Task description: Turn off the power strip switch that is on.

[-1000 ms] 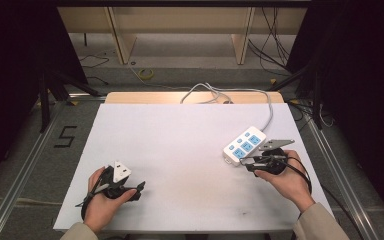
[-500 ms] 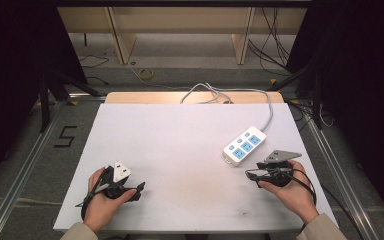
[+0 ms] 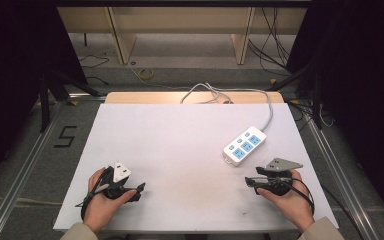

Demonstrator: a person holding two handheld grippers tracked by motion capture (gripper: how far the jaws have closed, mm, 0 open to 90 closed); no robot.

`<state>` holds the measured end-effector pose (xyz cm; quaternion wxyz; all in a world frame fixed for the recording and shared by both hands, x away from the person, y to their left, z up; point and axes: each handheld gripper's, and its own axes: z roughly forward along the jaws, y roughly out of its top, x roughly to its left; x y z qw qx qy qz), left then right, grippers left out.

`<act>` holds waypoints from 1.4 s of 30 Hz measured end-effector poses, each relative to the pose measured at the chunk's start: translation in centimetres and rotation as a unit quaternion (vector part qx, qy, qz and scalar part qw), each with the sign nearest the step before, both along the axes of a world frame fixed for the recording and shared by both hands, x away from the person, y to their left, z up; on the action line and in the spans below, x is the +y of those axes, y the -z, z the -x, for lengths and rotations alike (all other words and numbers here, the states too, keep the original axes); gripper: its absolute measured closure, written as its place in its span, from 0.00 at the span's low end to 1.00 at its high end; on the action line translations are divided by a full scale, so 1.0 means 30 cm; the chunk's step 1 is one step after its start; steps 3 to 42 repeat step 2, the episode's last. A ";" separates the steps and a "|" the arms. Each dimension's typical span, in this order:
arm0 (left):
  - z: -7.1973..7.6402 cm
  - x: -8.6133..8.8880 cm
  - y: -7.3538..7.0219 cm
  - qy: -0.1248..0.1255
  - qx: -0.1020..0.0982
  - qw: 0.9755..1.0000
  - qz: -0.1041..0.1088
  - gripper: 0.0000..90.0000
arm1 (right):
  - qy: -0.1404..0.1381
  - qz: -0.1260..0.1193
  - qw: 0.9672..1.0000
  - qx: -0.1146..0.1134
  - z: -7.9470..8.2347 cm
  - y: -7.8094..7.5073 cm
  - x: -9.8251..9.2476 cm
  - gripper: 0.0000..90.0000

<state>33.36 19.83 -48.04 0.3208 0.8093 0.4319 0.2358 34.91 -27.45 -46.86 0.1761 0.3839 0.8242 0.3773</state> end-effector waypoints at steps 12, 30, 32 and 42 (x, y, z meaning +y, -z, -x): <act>-0.006 -0.001 0.005 -0.001 0.004 1.000 0.009 0.17 | -0.002 -0.001 1.000 -0.003 0.004 0.003 0.003 0.47; -0.006 -0.001 0.005 -0.001 0.004 1.000 0.009 0.17 | -0.002 -0.001 1.000 -0.003 0.004 0.003 0.003 0.47; -0.006 -0.001 0.005 -0.001 0.004 1.000 0.009 0.17 | -0.002 -0.001 1.000 -0.003 0.004 0.003 0.003 0.47; -0.006 -0.001 0.005 -0.001 0.004 1.000 0.009 0.17 | -0.002 -0.001 1.000 -0.003 0.004 0.003 0.003 0.47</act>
